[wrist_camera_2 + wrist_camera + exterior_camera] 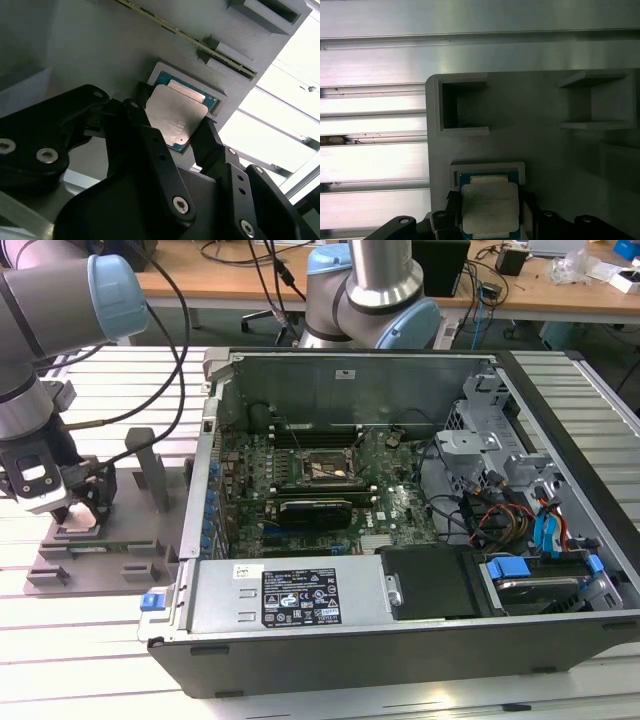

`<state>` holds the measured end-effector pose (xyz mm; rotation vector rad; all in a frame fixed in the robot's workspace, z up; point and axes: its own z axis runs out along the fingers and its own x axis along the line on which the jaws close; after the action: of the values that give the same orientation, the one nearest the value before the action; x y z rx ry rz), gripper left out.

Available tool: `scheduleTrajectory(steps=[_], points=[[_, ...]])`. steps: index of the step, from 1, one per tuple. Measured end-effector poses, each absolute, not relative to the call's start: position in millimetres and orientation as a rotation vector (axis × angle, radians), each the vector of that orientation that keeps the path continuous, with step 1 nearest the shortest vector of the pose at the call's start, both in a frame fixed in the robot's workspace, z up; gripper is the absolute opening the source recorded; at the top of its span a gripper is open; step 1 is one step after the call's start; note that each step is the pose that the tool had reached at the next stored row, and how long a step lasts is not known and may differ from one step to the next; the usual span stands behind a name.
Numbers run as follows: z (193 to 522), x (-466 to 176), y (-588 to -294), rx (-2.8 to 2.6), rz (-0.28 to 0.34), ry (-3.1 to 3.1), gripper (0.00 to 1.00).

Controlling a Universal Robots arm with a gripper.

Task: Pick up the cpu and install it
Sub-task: 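Pick up the cpu and move it towards the insertion slot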

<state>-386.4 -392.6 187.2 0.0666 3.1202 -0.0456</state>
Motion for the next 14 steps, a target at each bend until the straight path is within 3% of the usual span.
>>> scheduleTrajectory(steps=[3,14], points=[[186.9,-386.3,-392.6,0.067,-0.045,3.119,0.55],[186.2,-386.2,-392.7,0.066,-0.045,3.119,0.55]])
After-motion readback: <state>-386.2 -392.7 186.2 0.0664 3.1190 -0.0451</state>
